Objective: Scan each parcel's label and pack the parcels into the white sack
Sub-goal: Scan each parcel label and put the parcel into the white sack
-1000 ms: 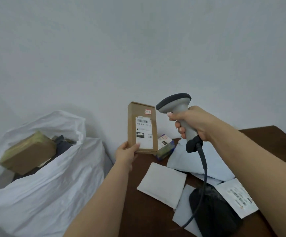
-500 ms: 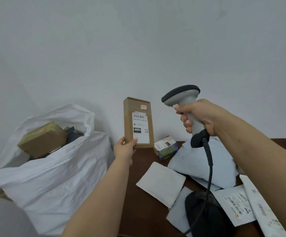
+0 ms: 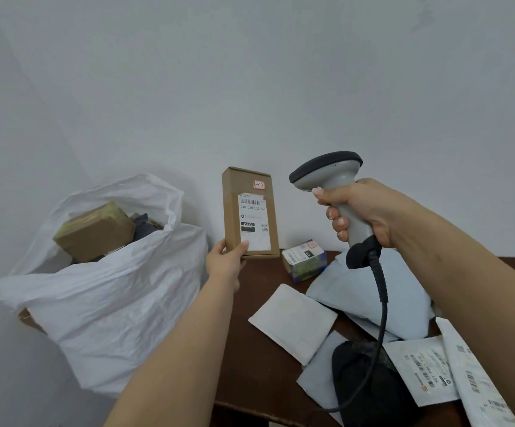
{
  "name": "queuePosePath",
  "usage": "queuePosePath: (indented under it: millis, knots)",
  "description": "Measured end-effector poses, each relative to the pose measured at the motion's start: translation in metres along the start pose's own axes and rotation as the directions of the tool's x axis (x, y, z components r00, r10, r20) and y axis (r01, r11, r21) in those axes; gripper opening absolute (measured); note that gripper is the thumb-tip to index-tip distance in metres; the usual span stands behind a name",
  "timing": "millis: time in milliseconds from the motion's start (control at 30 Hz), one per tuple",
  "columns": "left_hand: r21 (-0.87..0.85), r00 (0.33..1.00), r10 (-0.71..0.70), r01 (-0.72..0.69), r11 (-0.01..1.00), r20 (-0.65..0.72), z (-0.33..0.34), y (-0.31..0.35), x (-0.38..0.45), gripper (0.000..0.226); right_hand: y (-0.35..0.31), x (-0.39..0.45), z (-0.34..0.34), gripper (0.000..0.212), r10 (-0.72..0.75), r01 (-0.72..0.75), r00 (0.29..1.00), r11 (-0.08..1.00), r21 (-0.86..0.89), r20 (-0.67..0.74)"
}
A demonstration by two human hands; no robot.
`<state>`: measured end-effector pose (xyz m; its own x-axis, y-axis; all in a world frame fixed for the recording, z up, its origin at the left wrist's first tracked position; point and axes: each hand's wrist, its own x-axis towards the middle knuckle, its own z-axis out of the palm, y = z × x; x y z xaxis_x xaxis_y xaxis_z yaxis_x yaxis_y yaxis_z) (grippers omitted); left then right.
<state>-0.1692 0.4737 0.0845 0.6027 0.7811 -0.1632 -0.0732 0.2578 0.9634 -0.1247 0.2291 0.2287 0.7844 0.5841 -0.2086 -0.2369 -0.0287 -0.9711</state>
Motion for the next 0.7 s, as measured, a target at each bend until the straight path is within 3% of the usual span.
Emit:
queuePosePath:
  millis: [567,700]
  knots:
    - [0.040,0.999,0.016,-0.018,0.999,0.052,-0.019,-0.009,-0.002,0.048,0.013,0.018,0.007,0.017,0.021,-0.022,0.999,0.999,0.027,0.025]
    - [0.041,1.000,-0.010,0.009,0.999,0.026,-0.032,-0.013,0.004,0.061,0.019,0.027,0.016,0.017,0.047,-0.049,0.998,0.998,0.035,0.048]
